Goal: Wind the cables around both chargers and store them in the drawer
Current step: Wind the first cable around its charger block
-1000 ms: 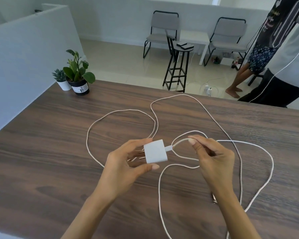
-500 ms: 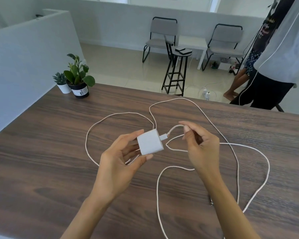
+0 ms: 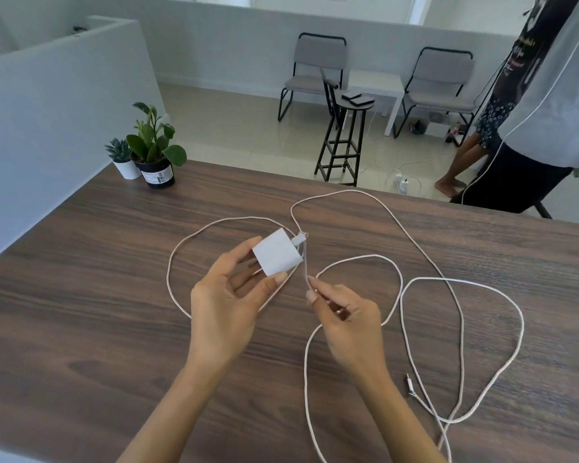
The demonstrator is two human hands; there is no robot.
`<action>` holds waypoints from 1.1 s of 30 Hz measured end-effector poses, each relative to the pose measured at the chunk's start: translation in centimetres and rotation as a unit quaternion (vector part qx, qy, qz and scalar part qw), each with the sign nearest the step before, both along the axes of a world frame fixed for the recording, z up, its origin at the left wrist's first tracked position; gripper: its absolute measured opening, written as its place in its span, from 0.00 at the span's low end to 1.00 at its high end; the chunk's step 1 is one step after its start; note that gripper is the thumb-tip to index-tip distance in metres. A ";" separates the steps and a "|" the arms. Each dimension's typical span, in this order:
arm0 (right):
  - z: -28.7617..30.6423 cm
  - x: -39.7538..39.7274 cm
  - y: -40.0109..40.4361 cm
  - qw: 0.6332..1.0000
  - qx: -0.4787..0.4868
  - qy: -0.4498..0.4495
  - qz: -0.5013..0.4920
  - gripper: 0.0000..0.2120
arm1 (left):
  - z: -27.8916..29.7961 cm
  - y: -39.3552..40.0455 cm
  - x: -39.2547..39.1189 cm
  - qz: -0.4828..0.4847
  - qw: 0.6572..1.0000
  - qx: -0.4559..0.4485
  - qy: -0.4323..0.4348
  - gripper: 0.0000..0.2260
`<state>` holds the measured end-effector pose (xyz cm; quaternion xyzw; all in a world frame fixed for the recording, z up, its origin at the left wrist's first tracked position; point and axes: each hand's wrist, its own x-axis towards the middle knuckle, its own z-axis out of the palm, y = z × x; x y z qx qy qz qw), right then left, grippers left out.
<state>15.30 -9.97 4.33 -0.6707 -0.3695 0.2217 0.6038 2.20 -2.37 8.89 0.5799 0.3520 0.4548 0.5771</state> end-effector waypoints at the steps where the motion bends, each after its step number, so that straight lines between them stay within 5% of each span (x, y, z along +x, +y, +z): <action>1: -0.2 0.0 -0.1 1.000 -0.007 -0.029 0.008 0.14 | -0.1 0.3 0.0 0.014 1.000 0.002 0.009 0.24; 10: -1.1 0.4 -0.8 0.947 -0.031 -0.315 0.056 0.22 | -0.3 2.0 1.2 0.098 0.994 0.029 0.043 0.23; 14: -0.5 0.3 -1.5 0.939 -0.024 -0.333 0.078 0.14 | -0.9 2.4 1.7 0.101 0.988 0.077 0.083 0.23; 27: 4.2 2.9 -1.5 0.916 -0.004 -0.384 0.112 0.11 | -2.6 2.1 1.1 -0.057 0.974 0.158 0.155 0.25; 33: 5.2 4.5 0.0 0.950 0.016 -0.298 0.088 0.06 | -2.6 0.5 0.7 -0.139 0.971 0.129 0.142 0.25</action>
